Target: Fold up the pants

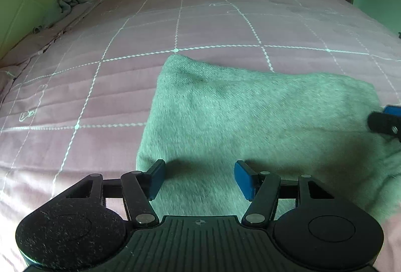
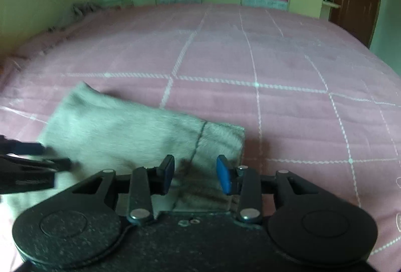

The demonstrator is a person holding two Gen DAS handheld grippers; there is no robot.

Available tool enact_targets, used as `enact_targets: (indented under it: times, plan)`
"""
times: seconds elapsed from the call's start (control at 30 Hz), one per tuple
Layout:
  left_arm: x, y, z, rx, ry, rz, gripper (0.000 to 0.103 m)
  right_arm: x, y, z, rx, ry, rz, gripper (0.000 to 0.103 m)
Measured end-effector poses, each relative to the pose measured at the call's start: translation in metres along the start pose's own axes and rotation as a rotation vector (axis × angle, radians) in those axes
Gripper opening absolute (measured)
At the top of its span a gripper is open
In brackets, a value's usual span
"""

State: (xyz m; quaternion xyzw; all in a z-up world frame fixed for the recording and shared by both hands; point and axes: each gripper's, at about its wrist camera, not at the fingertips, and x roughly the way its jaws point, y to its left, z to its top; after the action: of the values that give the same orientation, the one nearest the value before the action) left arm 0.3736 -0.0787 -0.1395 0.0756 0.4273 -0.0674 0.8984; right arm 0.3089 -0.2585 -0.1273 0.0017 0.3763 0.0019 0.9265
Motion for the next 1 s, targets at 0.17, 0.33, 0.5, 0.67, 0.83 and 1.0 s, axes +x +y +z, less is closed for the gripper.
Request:
enact_targets:
  times: [0.17, 0.33, 0.5, 0.67, 0.83, 1.0]
  plan:
    - [-0.017, -0.003, -0.021, -0.022, -0.014, -0.013, 0.077, -0.038, 0.011, -0.030, -0.038, -0.048, 0.009, 0.037]
    - [-0.026, -0.009, -0.039, -0.013, -0.015, 0.001, 0.100, -0.031, 0.013, -0.053, -0.048, -0.001, -0.015, 0.037]
    - [-0.035, -0.004, -0.043, -0.065, 0.023, -0.005, 0.103, -0.040, 0.018, -0.043, -0.010, -0.001, -0.010, 0.038]
    - [-0.047, -0.003, -0.055, -0.127, 0.051, 0.028, 0.103, -0.035, 0.022, -0.053, -0.054, 0.024, -0.041, 0.039]
    - [-0.057, -0.013, -0.067, -0.079, -0.008, 0.110, 0.103, -0.031, 0.029, -0.053, -0.075, 0.038, -0.062, 0.042]
    - [-0.051, -0.007, -0.060, -0.126, 0.076, 0.119, 0.103, -0.034, 0.032, -0.058, -0.093, 0.038, -0.080, 0.043]
